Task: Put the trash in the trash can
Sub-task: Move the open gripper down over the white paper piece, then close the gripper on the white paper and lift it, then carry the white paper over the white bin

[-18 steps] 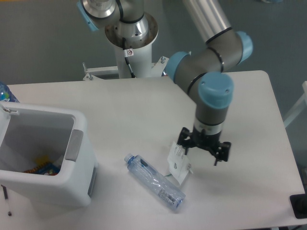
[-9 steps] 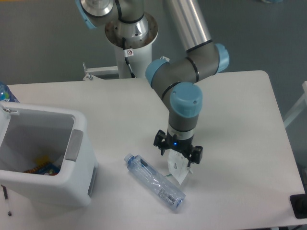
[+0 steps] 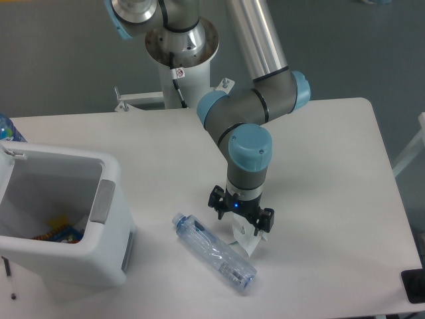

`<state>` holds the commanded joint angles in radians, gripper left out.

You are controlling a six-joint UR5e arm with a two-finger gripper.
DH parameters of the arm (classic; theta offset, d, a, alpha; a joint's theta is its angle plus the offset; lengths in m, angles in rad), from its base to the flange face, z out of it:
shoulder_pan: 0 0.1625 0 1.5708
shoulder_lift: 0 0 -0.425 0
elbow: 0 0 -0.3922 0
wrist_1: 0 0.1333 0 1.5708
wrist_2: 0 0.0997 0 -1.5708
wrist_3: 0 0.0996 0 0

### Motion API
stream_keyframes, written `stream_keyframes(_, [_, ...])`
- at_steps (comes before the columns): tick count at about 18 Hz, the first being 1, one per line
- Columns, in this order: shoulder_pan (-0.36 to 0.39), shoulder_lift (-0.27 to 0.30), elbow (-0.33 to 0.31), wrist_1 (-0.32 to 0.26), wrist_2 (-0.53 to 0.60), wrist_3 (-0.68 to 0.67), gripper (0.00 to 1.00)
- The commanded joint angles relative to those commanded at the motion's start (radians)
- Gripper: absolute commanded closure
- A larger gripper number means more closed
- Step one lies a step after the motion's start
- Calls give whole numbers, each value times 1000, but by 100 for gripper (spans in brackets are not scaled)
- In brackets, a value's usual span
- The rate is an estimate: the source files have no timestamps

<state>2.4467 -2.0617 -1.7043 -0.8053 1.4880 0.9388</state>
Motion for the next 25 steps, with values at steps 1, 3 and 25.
stream_keyframes(1, [0,0,0,0,0,0,81])
stream_keyframes(3, [0,-2,0,0,0,0,96])
stream_keyframes(25, [149,120,-5,-9,-205,-38,100])
